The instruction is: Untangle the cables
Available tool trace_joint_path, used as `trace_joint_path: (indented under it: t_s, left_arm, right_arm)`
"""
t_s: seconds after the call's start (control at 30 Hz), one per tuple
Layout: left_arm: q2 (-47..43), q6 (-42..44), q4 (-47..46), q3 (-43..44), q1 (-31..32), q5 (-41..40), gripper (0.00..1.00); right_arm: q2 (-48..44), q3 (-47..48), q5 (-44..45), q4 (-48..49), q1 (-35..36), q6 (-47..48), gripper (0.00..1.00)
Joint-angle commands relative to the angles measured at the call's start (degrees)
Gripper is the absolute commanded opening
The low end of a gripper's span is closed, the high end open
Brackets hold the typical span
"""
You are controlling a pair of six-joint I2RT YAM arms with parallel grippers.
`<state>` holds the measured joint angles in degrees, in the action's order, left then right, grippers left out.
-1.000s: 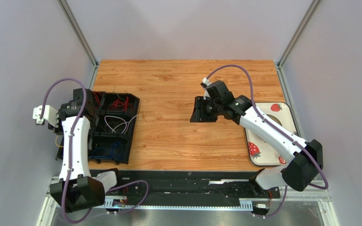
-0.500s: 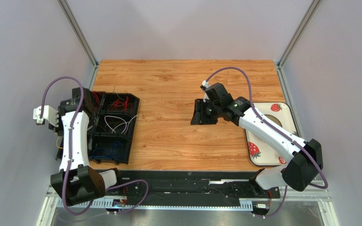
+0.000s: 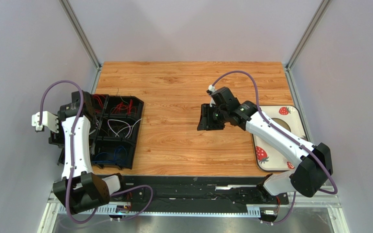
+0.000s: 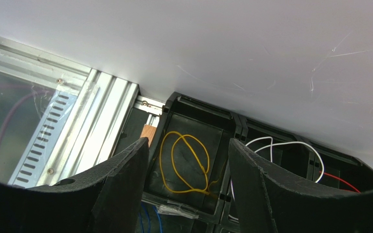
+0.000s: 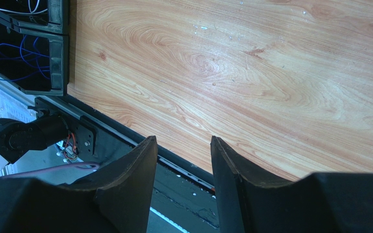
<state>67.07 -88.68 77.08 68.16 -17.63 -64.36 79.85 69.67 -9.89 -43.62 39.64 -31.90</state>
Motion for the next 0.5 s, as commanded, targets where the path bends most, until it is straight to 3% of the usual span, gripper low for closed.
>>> trace_joint_path:
  t_s: [0.0, 0.2, 0.37, 0.4, 0.47]
  left_arm:
    - [-1.0, -0.4, 18.7, 0.3, -0.6, -0.2, 0.7]
    - [-1.2, 6.4, 13.0, 0.2, -0.7, 1.8, 0.74]
    - [-1.7, 30.1, -1.7, -1.6, -0.7, 10.5, 0.76]
    - [-2.4, 38.1, -8.1, -2.3, -0.7, 16.0, 0.78]
    - [-3.3, 44.4, -13.5, -4.7, -0.6, 21.9, 0.78]
  right_arm:
    - [-0.4, 0.4, 0.3, 1.2, 0.4, -0.4, 0.48]
    - [0.0, 0.3, 0.5, 1.3, 0.6, -0.4, 0.48]
    - [0.0, -0.1, 1.0, 1.4, 0.9, -0.2, 0.48]
    - [0.3, -0.2, 1.2, 1.6, 0.9, -0.2, 0.48]
    - [0.4, -0.3, 1.2, 2.0, 0.9, -0.4, 0.48]
